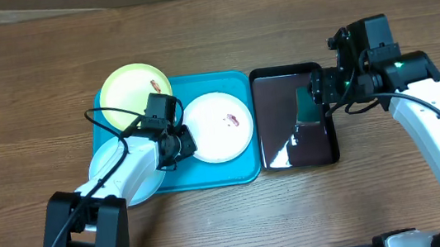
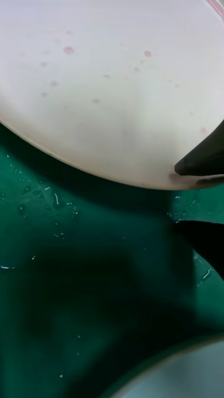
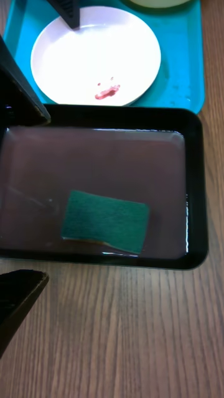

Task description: Clean dirty plates on tray and stack at the side

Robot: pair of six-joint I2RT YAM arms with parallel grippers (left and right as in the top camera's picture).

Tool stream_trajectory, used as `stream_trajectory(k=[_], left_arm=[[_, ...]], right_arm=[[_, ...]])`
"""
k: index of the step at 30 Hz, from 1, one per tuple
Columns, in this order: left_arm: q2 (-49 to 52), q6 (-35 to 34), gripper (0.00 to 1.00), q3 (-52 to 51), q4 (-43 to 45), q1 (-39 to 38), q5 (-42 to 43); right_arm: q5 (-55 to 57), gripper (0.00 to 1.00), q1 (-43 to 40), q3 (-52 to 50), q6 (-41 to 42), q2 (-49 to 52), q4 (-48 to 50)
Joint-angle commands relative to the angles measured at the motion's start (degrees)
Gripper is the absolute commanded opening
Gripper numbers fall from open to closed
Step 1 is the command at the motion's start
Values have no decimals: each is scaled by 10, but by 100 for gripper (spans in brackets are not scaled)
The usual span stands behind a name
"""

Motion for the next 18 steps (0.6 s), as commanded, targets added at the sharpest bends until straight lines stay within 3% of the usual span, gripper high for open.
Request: stream_trajectory(k=[1,18], left_arm=[[4,-7,26,1,3,-1,-1],[3,-7,26,36,-14,-1,22]], right_arm=[[6,75,2,-10,0,2,3],[21,75,2,-10,0,2,3]])
